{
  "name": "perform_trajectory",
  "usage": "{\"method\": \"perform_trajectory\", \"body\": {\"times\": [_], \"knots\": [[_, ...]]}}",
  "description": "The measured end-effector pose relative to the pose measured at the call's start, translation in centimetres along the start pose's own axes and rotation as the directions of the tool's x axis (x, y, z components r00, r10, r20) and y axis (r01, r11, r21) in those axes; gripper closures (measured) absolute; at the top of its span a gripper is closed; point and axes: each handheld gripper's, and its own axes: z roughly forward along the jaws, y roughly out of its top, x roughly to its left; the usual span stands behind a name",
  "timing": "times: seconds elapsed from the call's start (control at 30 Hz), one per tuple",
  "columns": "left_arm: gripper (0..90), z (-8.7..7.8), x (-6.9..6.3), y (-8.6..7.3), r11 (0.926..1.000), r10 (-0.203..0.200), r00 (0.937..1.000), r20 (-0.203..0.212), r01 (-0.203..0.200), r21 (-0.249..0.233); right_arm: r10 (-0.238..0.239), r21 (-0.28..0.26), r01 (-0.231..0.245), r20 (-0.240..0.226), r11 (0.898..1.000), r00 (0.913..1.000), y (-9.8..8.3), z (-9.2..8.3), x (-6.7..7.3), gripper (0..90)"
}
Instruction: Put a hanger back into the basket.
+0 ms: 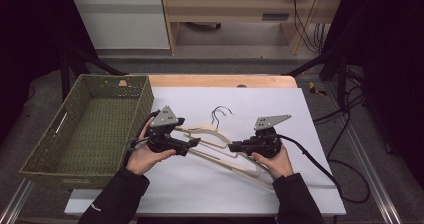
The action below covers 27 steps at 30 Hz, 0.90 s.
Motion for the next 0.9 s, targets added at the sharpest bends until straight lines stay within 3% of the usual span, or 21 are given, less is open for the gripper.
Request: {"method": "perform_trajectory", "body": {"times": [0.17, 0.3, 0.33, 0.37, 0.4, 0.5, 0.53, 0.57, 0.77, 0.83, 0.87, 0.9], "knots": [[25.6, 1.2, -0.7, 0.0, 0.9983, 0.043, 0.9985, 0.035, -0.044, 0.039, -0.022, 0.026, 0.023, -0.018, 0.999, 0.9996, -0.3, -0.2, 0.7, 87.6], [33.3, 2.3, -1.0, 0.0, 0.9964, 0.055, 0.9967, 0.060, -0.059, 0.061, -0.037, 0.040, 0.038, -0.030, 0.998, 0.9989, -0.5, -0.1, 0.9, 87.5], [39.0, 2.6, -1.0, -0.1, 0.9960, 0.053, 0.9964, 0.066, -0.057, 0.068, -0.039, 0.045, 0.041, -0.035, 0.998, 0.9986, -0.6, 0.0, 1.1, 87.5], [39.0, 2.7, -1.0, -0.1, 0.9951, 0.056, 0.9958, 0.071, -0.062, 0.077, -0.039, 0.045, 0.041, -0.035, 0.998, 0.9986, -0.6, 0.0, 1.1, 87.5], [46.1, 2.9, -1.0, -0.1, 0.9939, 0.060, 0.9954, 0.075, -0.067, 0.087, -0.044, 0.048, 0.046, -0.040, 0.998, 0.9982, -0.6, 0.0, 1.2, 87.5], [51.7, 3.0, -1.2, -0.2, 0.9885, 0.088, 0.9918, 0.093, -0.098, 0.115, -0.047, 0.049, 0.049, -0.047, 0.998, 0.9978, -0.6, 0.0, 1.2, 87.5], [60.0, 3.1, -1.3, -0.3, 0.9873, 0.084, 0.9911, 0.104, -0.096, 0.126, -0.052, 0.055, 0.054, -0.054, 0.997, 0.9972, -0.6, 0.1, 1.2, 87.6], [62.3, 3.1, -1.3, -0.3, 0.9873, 0.084, 0.9911, 0.104, -0.096, 0.126, -0.052, 0.055, 0.054, -0.054, 0.997, 0.9972, -0.6, 0.1, 1.2, 87.6], [67.1, 2.9, -1.4, -0.4, 0.9762, 0.113, 0.9884, 0.101, -0.129, 0.174, -0.054, 0.071, 0.058, -0.057, 0.996, 0.9969, -0.7, 0.2, 1.2, 87.3], [68.1, 2.8, -1.6, -0.5, 0.9761, 0.110, 0.9889, 0.100, -0.126, 0.177, -0.056, 0.075, 0.059, -0.046, 0.995, 0.9974, -0.7, 0.2, 1.2, 86.1], [72.7, 2.8, -1.7, -0.6, 0.9777, 0.097, 0.9893, 0.109, -0.115, 0.175, -0.078, 0.062, 0.077, 0.011, 0.995, 0.9969, -0.8, 0.2, 1.3, 82.9], [72.7, 2.7, -1.7, -0.7, 0.9757, 0.098, 0.9880, 0.119, -0.119, 0.184, -0.078, 0.062, 0.077, 0.011, 0.995, 0.9969, -0.8, 0.2, 1.3, 82.9]]}}
